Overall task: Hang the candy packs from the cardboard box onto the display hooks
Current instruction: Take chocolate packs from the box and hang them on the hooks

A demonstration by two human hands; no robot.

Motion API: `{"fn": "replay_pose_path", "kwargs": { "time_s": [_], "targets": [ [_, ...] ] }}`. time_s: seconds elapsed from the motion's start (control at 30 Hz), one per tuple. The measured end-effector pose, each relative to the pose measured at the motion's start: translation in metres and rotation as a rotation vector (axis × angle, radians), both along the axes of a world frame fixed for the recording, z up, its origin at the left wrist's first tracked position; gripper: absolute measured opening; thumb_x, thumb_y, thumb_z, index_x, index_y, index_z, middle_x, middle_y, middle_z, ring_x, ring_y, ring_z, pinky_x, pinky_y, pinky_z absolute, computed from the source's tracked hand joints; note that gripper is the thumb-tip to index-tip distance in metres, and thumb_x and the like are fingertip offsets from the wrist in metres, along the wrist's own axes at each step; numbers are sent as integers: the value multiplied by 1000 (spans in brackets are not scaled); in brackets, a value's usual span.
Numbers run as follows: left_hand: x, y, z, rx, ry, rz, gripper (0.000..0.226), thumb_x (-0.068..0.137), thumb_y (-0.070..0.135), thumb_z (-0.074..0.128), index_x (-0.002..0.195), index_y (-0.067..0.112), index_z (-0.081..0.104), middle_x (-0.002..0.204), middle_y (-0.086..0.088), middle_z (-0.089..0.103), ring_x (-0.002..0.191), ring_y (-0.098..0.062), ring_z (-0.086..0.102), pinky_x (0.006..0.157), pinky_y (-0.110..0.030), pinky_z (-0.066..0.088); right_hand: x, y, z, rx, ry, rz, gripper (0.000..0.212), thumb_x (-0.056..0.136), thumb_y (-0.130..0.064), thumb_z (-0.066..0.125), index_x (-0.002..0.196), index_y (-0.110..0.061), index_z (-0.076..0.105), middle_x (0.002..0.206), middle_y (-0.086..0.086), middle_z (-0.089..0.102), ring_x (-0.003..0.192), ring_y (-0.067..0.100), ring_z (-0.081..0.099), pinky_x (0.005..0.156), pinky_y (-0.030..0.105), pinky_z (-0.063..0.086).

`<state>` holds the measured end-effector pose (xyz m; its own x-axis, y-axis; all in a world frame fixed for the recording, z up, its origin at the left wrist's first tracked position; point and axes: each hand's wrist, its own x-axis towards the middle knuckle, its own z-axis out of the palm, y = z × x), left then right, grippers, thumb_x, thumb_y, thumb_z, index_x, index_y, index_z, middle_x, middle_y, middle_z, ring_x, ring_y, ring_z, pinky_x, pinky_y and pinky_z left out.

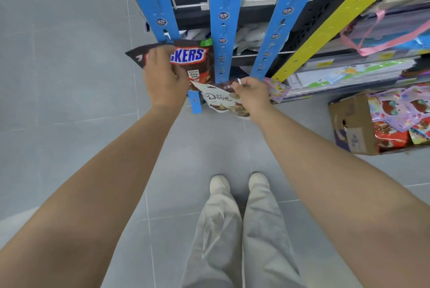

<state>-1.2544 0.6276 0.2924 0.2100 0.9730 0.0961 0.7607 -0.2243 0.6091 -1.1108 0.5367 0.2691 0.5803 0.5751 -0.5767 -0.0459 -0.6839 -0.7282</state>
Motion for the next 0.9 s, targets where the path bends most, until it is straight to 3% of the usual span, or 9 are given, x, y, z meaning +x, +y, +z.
{"fn": "replay_pose_path", "kwargs": {
  "time_s": [0.13, 0.2, 0.37, 0.47, 0.57, 0.63, 0.7, 0.8, 0.9],
  "targets": [
    [13, -30, -18, -333, 159, -422, 48, 78, 10, 68, 125, 13, 56, 123, -5, 62, 114, -25, 56, 104, -45, 41, 11, -34, -3, 9, 98, 47, 26, 90, -17, 59, 66, -24, 52, 82, -1, 60, 84, 17, 60, 77, 29, 46],
    [19, -43, -30, -382, 290, -518, 37, 83, 19, 68, 118, 14, 63, 120, -4, 65, 113, -24, 56, 104, -42, 38, 18, -46, -6, 24, 137, 66, 25, 90, -16, 60, 67, -23, 53, 89, 4, 64, 87, 20, 62, 81, 34, 50],
    [37, -57, -58, -545, 152, -315, 16, 87, 22, 64, 97, 11, 71, 101, -3, 69, 91, -17, 58, 77, -27, 43, 36, -58, -22, 25, 123, 44, 25, 88, -16, 61, 65, -24, 54, 102, 12, 69, 95, 28, 65, 81, 40, 54],
    [51, -61, -84, -579, 64, -174, 16, 88, 20, 62, 97, 9, 70, 91, -1, 64, 85, -14, 55, 72, -18, 37, 45, -56, -51, -2, 69, 91, 27, 84, -12, 66, 62, -26, 57, 98, 18, 71, 95, 33, 66, 88, 48, 52],
    [62, -59, -115, -571, 22, -54, 18, 89, 18, 60, 101, 9, 70, 99, -4, 67, 84, -11, 53, 68, -12, 36, 51, -48, -92, -80, -18, 149, 25, 78, -13, 71, 58, -23, 59, 93, 20, 71, 90, 34, 66, 86, 47, 53],
    [71, -53, -136, -571, 22, 24, 18, 90, 17, 58, 102, 10, 70, 104, -6, 68, 87, -14, 57, 72, -20, 41, 52, -38, -114, -94, -110, 131, 14, 76, -16, 73, 66, -9, 67, 90, 17, 71, 85, 28, 65, 80, 40, 53],
    [78, -44, -158, -562, 33, 109, 21, 90, 18, 57, 107, 14, 68, 108, -6, 68, 98, -21, 61, 80, -27, 48, 52, -23, -133, -76, -172, 137, 17, 76, -19, 74, 77, -3, 71, 86, 12, 71, 83, 26, 63, 76, 36, 51],
    [87, -28, -189, -513, 87, 191, 29, 89, 22, 55, 117, 22, 64, 117, -5, 65, 109, -24, 59, 94, -36, 48, 53, -1, -157, -71, -184, 176, 18, 80, -22, 71, 83, -4, 69, 83, 7, 65, 79, 20, 57, 70, 27, 43],
    [95, -15, -215, -475, 86, 200, 33, 92, 23, 54, 124, 25, 60, 125, -3, 62, 116, -23, 56, 100, -36, 43, 59, 13, -184, -94, -261, 251, 17, 87, -21, 62, 87, -6, 68, 91, 10, 66, 86, 22, 59, 70, 28, 44]
  ]
}}
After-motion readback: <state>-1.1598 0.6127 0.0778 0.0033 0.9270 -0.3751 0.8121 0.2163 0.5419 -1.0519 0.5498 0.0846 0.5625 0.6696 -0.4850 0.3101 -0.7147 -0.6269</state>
